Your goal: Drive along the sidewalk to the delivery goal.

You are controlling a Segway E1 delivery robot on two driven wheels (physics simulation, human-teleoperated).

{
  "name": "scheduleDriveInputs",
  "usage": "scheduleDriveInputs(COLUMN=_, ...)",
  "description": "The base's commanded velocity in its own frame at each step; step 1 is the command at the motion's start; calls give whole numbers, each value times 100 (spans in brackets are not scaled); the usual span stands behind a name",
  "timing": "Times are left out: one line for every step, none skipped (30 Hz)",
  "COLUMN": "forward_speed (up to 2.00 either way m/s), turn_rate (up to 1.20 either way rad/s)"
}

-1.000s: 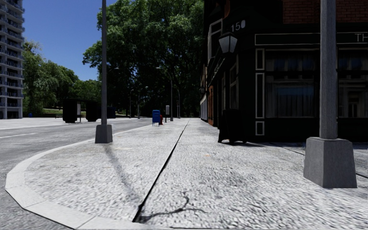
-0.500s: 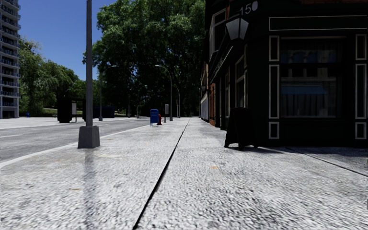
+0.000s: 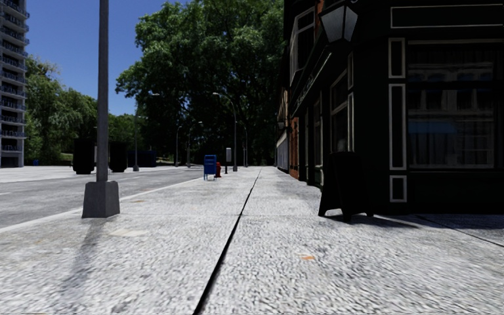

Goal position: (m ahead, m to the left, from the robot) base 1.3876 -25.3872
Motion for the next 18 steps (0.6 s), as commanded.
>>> scheduleDriveInputs(forward_speed=130, turn_rate=0)
scheduleDriveInputs(forward_speed=130, turn_rate=0)
scheduleDriveInputs(forward_speed=130, turn_rate=0)
scheduleDriveInputs(forward_speed=130, turn_rate=0)
scheduleDriveInputs(forward_speed=130, turn_rate=0)
scheduleDriveInputs(forward_speed=130, turn_rate=0)
scheduleDriveInputs(forward_speed=130, turn_rate=0)
scheduleDriveInputs(forward_speed=130, turn_rate=0)
scheduleDriveInputs(forward_speed=130, turn_rate=0)
scheduleDriveInputs(forward_speed=130, turn_rate=0)
scheduleDriveInputs(forward_speed=130, turn_rate=0)
scheduleDriveInputs(forward_speed=130, turn_rate=0)
scheduleDriveInputs(forward_speed=130, turn_rate=0)
scheduleDriveInputs(forward_speed=130, turn_rate=0)
scheduleDriveInputs(forward_speed=130, turn_rate=0)
scheduleDriveInputs(forward_speed=130, turn_rate=-4)
scheduleDriveInputs(forward_speed=130, turn_rate=-4)
scheduleDriveInputs(forward_speed=130, turn_rate=-19)
